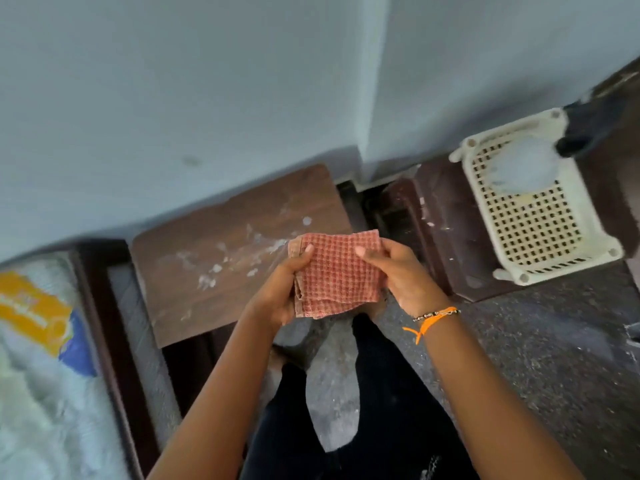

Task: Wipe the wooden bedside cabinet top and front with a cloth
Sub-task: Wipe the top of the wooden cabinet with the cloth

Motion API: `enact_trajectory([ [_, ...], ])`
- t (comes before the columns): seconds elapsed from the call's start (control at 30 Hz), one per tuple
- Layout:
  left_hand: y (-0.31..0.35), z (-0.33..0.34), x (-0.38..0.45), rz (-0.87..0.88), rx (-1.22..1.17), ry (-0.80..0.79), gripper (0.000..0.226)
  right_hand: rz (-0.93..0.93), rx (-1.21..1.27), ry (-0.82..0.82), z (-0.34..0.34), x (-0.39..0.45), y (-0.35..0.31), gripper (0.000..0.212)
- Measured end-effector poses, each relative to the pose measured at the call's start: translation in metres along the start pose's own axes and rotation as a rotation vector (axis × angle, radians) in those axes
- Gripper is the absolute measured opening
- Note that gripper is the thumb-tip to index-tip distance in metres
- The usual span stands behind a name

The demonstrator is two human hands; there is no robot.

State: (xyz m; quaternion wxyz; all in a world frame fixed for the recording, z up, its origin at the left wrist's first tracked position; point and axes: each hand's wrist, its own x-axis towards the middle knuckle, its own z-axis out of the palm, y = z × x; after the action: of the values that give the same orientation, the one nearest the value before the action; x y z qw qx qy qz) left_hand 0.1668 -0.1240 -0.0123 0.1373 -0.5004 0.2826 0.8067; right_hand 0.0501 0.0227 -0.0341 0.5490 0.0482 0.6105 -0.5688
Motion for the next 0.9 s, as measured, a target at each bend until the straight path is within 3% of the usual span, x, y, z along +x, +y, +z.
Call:
enact_trajectory([
  [0.17,-0.033,-0.099,-0.007,0.083,0.018,0.233,0.021,0.027,-0.508,-0.152,0.077,0.015,0.034,0.011],
  [0.33,-0.076,-0.205,-0.004,0.1,0.183,0.478,0.018,-0.115,-0.831,-0.127,0.166,0.045,0.083,0.014],
  [0.47,-0.105,-0.283,-0.009,0.099,0.232,0.553,0.02,-0.319,-1.091,-0.085,0.232,0.08,0.116,0.027],
  [0.57,-0.118,-0.331,-0.01,0.08,0.255,0.541,0.013,-0.576,-1.275,0.047,0.273,0.107,0.139,0.04],
  [0.63,-0.127,-0.359,-0.007,0.083,0.276,0.553,0.013,-0.702,-1.318,0.028,0.296,0.121,0.167,0.045],
  [0.8,-0.146,-0.409,0.011,0.084,0.312,0.658,0.03,-0.631,-1.513,-0.282,0.321,0.146,0.266,0.038],
  [0.9,-0.151,-0.433,0.023,0.11,0.311,0.776,0.052,-0.606,-1.635,-0.192,0.332,0.159,0.3,0.046],
])
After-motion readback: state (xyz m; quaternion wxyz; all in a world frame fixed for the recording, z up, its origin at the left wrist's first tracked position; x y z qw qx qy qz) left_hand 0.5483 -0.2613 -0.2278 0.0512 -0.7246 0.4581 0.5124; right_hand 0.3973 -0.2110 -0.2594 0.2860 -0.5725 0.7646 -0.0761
